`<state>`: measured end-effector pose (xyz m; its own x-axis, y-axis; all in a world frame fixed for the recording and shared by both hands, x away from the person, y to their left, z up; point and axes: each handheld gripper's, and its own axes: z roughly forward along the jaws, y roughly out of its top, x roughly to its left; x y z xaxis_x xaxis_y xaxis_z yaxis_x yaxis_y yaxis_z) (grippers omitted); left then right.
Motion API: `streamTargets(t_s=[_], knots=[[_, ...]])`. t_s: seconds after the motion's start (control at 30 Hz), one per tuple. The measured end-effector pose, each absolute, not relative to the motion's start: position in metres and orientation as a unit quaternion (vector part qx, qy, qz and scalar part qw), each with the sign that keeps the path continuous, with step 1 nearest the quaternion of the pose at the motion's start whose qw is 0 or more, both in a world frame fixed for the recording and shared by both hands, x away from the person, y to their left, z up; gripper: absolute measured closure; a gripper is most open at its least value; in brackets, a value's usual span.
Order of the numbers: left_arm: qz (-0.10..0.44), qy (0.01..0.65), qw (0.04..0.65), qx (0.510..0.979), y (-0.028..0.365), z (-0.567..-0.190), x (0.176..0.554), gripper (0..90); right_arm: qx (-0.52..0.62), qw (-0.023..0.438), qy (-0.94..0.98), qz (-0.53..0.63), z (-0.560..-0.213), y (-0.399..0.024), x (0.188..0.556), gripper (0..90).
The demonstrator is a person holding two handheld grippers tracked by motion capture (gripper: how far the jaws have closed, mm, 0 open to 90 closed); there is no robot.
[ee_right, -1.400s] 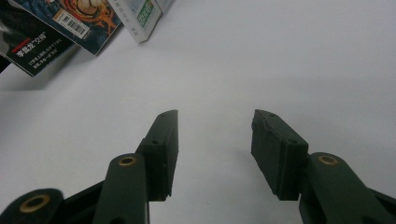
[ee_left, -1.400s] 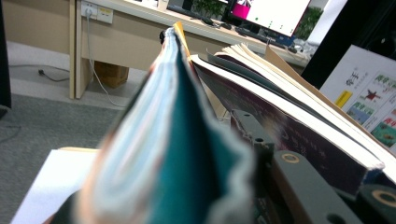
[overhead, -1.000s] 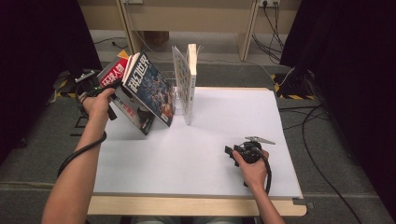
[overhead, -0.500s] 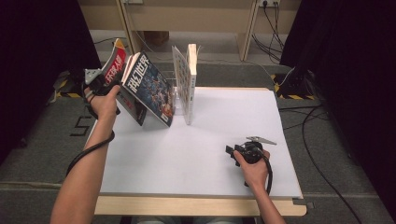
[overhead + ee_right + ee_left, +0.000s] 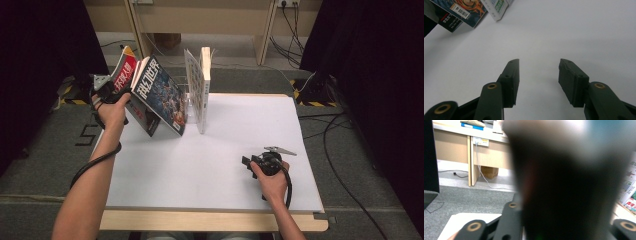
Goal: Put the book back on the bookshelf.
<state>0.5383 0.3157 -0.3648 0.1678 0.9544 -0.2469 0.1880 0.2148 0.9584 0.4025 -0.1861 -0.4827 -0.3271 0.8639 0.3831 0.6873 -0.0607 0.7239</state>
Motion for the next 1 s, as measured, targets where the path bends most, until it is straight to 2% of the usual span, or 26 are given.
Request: streamTargets(t_s=[0.2,0.63,1.0], knots=[[0.336,0.55,0.551,0.53,0.32,-0.36,0.535,61.2,0.57,0.1,0.68,0.451,-0.483,-0.186,0.403,52.2],[0.318,0.555,0.552,0.534,0.328,-0.356,0.521,46.5,0.569,0.1,0.68,0.451,-0.483,-0.185,0.402,52.2],[0.316,0.55,0.559,0.534,0.329,-0.35,0.504,42.1,0.568,0.101,0.682,0.449,-0.482,-0.183,0.402,52.2]])
